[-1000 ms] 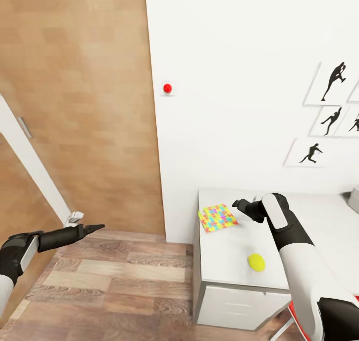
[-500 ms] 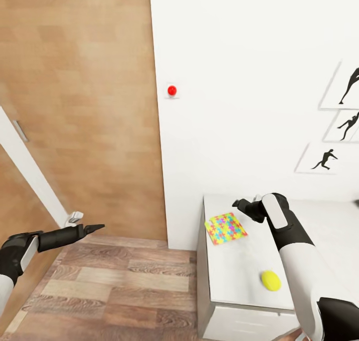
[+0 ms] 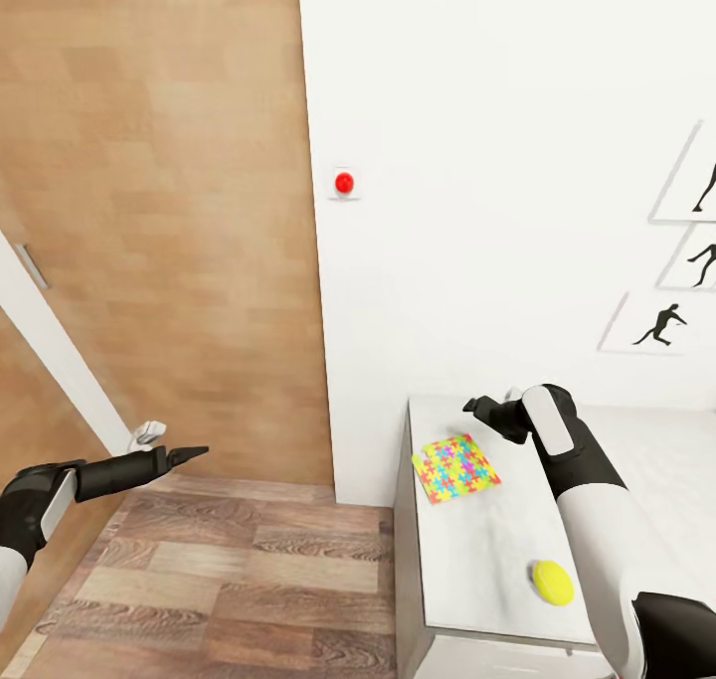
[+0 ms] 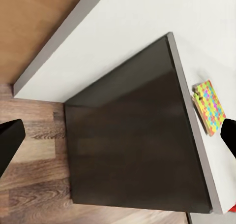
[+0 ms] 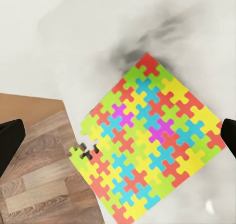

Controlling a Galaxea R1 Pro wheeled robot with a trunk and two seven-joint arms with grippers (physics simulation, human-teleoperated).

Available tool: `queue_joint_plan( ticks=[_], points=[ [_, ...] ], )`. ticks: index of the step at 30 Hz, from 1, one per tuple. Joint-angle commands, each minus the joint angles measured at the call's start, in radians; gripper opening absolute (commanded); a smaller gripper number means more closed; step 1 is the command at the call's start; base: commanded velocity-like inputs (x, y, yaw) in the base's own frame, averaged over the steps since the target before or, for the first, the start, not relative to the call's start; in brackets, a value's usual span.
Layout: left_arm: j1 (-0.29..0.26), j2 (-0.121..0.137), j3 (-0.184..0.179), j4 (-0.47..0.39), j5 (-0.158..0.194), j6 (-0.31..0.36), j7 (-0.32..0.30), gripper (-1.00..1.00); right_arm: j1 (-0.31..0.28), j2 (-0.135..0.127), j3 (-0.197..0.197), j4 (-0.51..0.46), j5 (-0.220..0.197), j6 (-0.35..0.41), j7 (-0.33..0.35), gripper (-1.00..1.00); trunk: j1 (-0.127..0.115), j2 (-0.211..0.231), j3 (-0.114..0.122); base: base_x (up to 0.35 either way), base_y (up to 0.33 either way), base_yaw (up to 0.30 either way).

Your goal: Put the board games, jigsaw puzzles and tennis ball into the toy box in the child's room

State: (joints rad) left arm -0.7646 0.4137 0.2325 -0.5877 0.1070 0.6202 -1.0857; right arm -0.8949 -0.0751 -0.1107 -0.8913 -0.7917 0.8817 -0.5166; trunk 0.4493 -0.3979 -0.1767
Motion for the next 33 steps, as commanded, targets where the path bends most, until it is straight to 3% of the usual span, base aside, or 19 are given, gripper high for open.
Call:
queue_joint_plan(
  ticks=[1, 4, 8, 13, 16, 21, 33],
  points=[
    [-0.001, 0.000, 0.001, 0.000, 0.003, 0.008, -0.002, 1.00, -0.001, 0.000, 0.000, 0.000, -0.009, 0.002, -0.010, 1.00, 0.001, -0.002, -0.002, 0.034, 0.004, 0.000],
    [-0.001, 0.000, 0.001, 0.000, 0.003, 0.007, -0.002, 1.00, -0.001, 0.000, 0.000, 0.002, 0.003, 0.001, -0.011, 1.00, 0.001, -0.002, -0.002, 0.022, 0.003, 0.000],
    [-0.001, 0.000, 0.001, 0.000, 0.003, 0.007, -0.002, 1.00, -0.001, 0.000, -0.003, 0.022, 0.081, -0.015, -0.010, 1.00, 0.001, -0.002, -0.002, 0.007, 0.001, 0.000],
    [-0.001, -0.001, 0.001, 0.000, 0.003, 0.007, 0.002, 1.00, -0.005, -0.001, -0.006, 0.100, 0.192, -0.092, -0.006, 1.00, 0.001, -0.002, -0.002, 0.002, 0.000, 0.000],
    [-0.001, -0.001, 0.000, 0.000, 0.003, 0.007, 0.002, 1.00, -0.007, -0.002, -0.006, 0.143, 0.215, -0.122, -0.004, 1.00, 0.001, -0.002, -0.002, 0.000, 0.000, 0.000],
    [-0.001, -0.001, -0.001, 0.000, 0.003, 0.006, 0.004, 1.00, -0.008, -0.002, -0.005, 0.173, 0.228, -0.159, -0.001, 1.00, 0.001, -0.002, -0.002, 0.000, 0.000, 0.000],
    [-0.001, -0.001, 0.001, 0.000, 0.003, 0.005, 0.005, 1.00, -0.007, 0.013, -0.005, 0.178, 0.229, -0.168, 0.001, 1.00, 0.001, -0.002, -0.008, 0.049, 0.000, 0.000]
  ],
)
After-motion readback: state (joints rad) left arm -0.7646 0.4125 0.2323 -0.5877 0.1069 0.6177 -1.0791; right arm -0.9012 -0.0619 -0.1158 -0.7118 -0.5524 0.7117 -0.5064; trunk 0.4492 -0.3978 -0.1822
